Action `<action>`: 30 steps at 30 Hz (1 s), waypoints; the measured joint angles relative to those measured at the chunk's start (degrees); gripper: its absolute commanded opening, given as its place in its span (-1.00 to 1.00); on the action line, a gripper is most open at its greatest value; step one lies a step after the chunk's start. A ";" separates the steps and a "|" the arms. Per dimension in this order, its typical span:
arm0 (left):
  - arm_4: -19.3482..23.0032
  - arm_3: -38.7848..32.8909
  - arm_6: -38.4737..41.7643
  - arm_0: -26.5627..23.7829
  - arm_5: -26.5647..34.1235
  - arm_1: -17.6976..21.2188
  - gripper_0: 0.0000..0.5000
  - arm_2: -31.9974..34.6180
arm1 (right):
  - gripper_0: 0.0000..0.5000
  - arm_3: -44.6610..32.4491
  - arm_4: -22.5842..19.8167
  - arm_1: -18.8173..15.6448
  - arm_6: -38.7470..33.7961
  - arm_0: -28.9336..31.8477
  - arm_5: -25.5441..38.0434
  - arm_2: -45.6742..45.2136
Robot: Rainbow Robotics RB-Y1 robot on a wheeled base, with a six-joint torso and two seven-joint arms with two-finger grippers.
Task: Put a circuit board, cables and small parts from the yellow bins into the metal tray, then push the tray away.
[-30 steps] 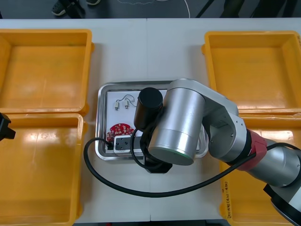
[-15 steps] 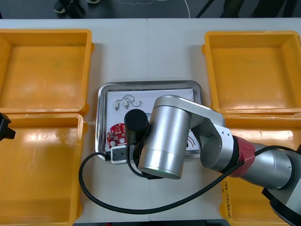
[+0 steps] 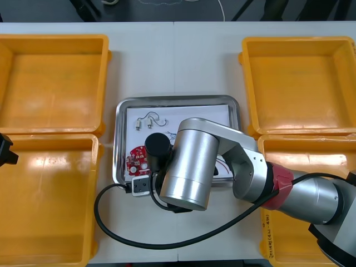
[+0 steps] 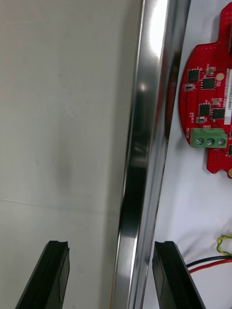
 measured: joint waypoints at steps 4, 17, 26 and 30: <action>0.00 0.00 0.00 0.00 0.00 0.00 1.00 0.00 | 1.00 0.06 1.39 0.01 0.00 -0.01 -0.12 1.28; -0.01 0.00 0.00 0.00 0.00 0.00 1.00 0.00 | 1.00 3.44 2.98 0.96 0.00 -0.08 -2.42 3.42; -0.01 0.00 0.00 0.00 0.00 0.00 1.00 0.00 | -0.96 3.53 3.22 1.01 0.00 -0.12 -2.54 3.61; -0.01 0.00 0.00 0.00 0.00 0.00 1.00 0.00 | -1.00 3.64 3.53 1.05 0.00 -0.34 -2.54 3.61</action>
